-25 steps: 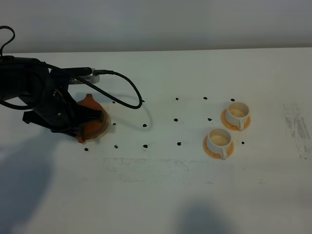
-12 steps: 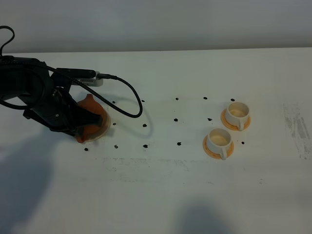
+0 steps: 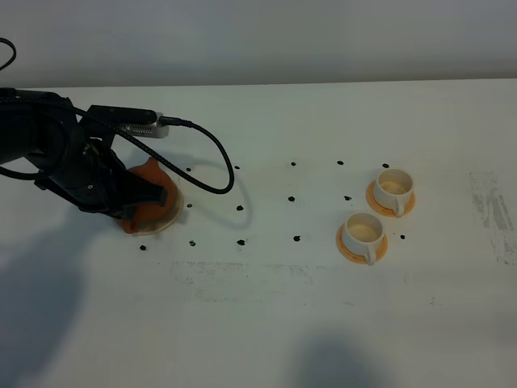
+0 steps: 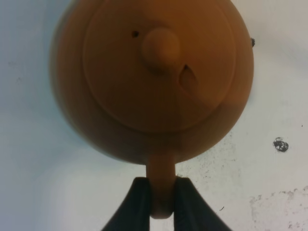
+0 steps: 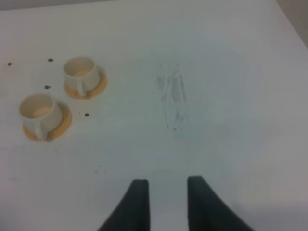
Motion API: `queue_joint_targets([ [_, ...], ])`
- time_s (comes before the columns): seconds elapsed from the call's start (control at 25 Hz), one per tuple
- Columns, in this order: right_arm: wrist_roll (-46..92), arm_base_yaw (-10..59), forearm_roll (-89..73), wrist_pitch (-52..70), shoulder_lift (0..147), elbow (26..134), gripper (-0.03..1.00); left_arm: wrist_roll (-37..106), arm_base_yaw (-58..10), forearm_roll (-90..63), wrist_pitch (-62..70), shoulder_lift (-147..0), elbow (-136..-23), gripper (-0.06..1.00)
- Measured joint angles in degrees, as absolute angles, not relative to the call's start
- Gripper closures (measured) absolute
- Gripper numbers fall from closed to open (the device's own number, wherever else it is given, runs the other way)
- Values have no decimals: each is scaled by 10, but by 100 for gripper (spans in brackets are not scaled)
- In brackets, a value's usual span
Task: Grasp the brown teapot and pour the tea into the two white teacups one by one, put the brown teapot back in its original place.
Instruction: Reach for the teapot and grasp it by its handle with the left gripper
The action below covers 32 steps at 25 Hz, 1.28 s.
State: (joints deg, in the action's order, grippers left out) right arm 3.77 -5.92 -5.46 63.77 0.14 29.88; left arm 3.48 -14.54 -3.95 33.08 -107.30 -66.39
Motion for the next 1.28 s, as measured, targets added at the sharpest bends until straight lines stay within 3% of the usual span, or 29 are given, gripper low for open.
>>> queue_joint_targets([
  [1.28, 38, -59, -56, 637, 1, 299, 75, 38, -140, -26, 331, -1082, -649, 86],
])
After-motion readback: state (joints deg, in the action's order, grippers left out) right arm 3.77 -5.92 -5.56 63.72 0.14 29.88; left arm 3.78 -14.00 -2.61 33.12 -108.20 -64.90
